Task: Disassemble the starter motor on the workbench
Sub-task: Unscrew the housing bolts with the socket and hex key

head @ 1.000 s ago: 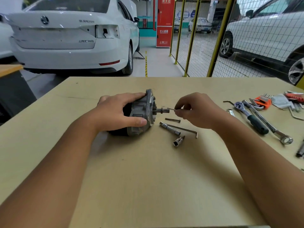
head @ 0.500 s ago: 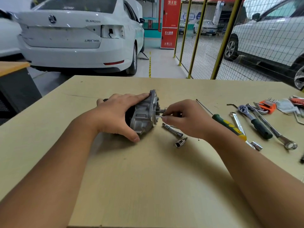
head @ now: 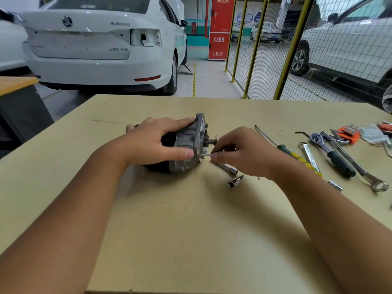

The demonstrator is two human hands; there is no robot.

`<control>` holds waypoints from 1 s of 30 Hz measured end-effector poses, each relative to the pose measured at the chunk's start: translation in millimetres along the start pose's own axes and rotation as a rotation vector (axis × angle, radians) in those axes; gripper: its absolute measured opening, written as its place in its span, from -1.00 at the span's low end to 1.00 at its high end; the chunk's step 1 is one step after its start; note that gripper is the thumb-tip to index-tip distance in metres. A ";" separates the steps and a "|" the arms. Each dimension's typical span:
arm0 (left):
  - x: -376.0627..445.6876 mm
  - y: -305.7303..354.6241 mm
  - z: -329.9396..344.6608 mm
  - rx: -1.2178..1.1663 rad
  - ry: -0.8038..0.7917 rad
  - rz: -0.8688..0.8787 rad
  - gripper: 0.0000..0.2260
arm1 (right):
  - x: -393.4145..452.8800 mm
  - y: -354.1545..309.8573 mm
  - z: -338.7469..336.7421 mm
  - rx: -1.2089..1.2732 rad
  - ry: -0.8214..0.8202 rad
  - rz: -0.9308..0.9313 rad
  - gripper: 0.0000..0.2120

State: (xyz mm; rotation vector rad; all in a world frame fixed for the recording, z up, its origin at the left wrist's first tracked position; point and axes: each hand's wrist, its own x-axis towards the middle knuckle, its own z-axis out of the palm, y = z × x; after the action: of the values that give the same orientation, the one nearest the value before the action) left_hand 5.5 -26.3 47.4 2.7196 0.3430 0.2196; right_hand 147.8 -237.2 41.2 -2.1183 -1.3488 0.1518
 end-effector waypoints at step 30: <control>2.4 8.9 -9.1 0.226 -0.015 0.093 0.03 | 0.0 2.1 0.2 0.084 0.065 0.017 -0.94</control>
State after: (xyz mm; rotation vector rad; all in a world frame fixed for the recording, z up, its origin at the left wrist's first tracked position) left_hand 7.8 -30.4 59.6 2.9622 0.2512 0.1969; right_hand 149.4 -237.7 39.9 -2.0476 -1.2652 0.1431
